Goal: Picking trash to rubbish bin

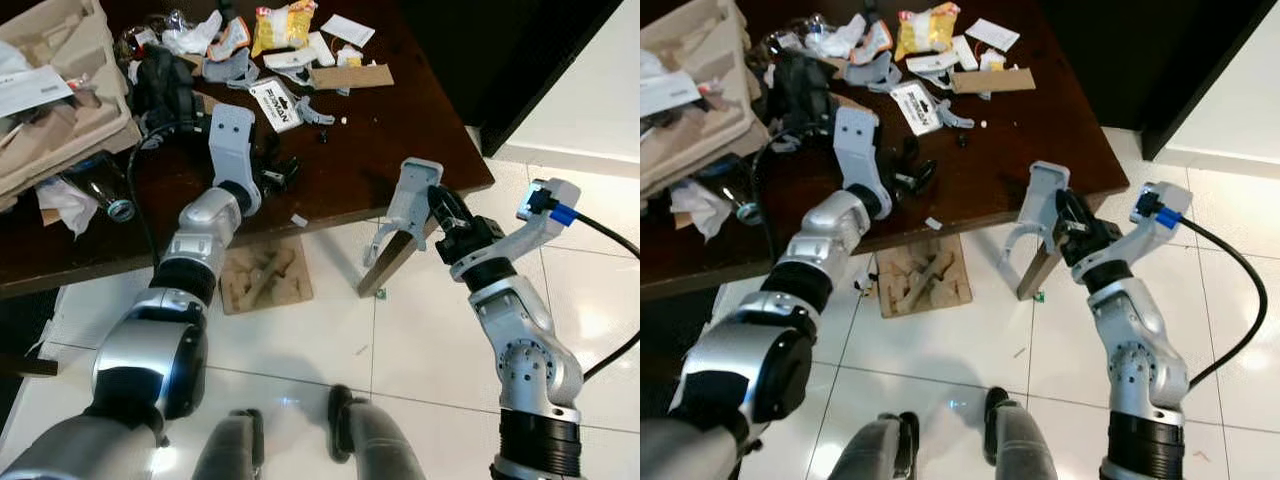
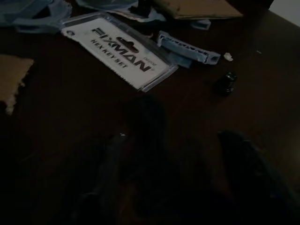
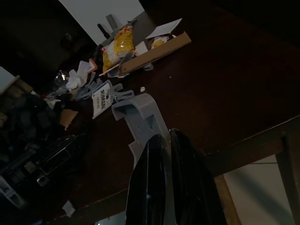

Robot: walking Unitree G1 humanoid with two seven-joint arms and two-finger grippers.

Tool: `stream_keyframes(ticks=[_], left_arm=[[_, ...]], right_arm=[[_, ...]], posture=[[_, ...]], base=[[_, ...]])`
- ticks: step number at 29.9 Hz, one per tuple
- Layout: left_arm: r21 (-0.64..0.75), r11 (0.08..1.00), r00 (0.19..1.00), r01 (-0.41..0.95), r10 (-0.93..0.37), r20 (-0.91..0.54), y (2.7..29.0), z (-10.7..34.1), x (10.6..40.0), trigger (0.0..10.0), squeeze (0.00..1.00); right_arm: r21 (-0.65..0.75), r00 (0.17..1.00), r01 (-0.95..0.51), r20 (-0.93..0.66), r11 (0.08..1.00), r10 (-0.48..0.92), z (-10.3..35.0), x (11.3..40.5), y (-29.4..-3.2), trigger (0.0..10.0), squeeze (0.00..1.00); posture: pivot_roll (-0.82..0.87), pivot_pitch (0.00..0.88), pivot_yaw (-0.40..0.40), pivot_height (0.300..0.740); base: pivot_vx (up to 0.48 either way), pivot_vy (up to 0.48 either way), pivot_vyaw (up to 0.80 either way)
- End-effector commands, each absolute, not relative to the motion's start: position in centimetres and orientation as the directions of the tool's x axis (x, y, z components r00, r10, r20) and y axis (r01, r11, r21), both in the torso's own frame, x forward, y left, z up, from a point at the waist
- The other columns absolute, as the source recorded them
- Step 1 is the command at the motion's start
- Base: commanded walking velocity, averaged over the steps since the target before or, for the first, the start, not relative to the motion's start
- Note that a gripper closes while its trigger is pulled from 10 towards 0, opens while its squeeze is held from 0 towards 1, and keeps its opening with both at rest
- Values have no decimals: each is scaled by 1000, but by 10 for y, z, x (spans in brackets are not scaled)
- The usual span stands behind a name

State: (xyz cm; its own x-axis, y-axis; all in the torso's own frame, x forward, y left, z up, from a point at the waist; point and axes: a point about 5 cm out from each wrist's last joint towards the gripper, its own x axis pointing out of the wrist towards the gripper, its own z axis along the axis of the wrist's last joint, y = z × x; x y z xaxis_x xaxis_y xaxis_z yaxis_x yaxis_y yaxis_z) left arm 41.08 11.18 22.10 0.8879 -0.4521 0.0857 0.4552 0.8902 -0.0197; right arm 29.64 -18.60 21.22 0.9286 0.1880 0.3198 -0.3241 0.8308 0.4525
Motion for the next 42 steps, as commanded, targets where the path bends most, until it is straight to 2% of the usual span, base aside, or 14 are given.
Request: stream_keyframes(ticks=[1,15,21,25,26,27,28,30,37,38,39,40,41,42], left_arm=[[-79,896,892,437,-443,-88,118,185,407,0,0],[-123,928,916,352,-369,-158,135,190,412,0,0],[-144,928,930,342,-357,-90,139,203,415,0,0],[-176,885,901,432,-414,130,134,242,417,0,0],[-180,864,876,470,-433,211,132,256,416,1216,0],[-180,864,876,470,-433,211,132,256,416,1216,0],[-177,845,848,505,-446,287,131,270,415,2431,0],[-174,834,829,523,-451,329,131,278,413,2941,0],[-131,817,769,562,-457,447,130,307,407,2549,0],[-92,824,765,559,-469,442,128,310,405,4588,0],[-44,836,776,547,-487,401,124,308,406,10000,247],[-44,836,776,547,-487,401,124,308,406,10000,247],[-8,843,795,538,-505,337,120,301,407,10000,1000],[8,847,818,531,-515,256,116,293,410,10000,1000]], right_arm=[[456,934,-308,313,835,174,211,291,-190,10000,0],[459,939,-295,304,838,163,215,299,-189,10000,0],[465,935,-299,315,833,160,217,302,-189,10000,0],[484,929,-310,337,818,153,219,306,-188,10000,0],[491,926,-315,346,812,150,220,308,-187,10000,0],[491,926,-315,346,812,150,220,308,-187,10000,0],[500,923,-321,356,804,147,221,309,-187,10000,0],[506,921,-324,362,799,144,222,310,-186,10000,0],[528,914,-335,384,781,132,224,314,-187,10000,0],[530,913,-337,386,778,132,224,315,-187,10000,0],[530,913,-337,387,778,132,224,316,-187,10000,0],[530,913,-337,387,778,132,224,316,-187,10000,0],[530,913,-336,386,778,131,224,318,-187,10000,0],[529,913,-336,386,779,132,224,319,-187,10000,0]], posture=[[-115,424,23,740],[-92,383,22,740],[-86,363,24,740],[-71,335,28,740],[-63,322,30,740],[-63,322,30,740],[-57,312,33,740],[-57,312,33,740],[-36,284,32,740],[-31,282,32,740],[-26,279,30,740],[-26,279,30,740],[-23,278,28,740],[-23,278,28,740]], base=[[0,0,0],[0,0,0],[0,0,0],[0,0,0],[0,0,0],[0,0,0],[0,0,0],[0,0,0],[0,0,0],[0,0,0],[0,0,0],[0,0,0],[0,0,0],[0,0,0]])
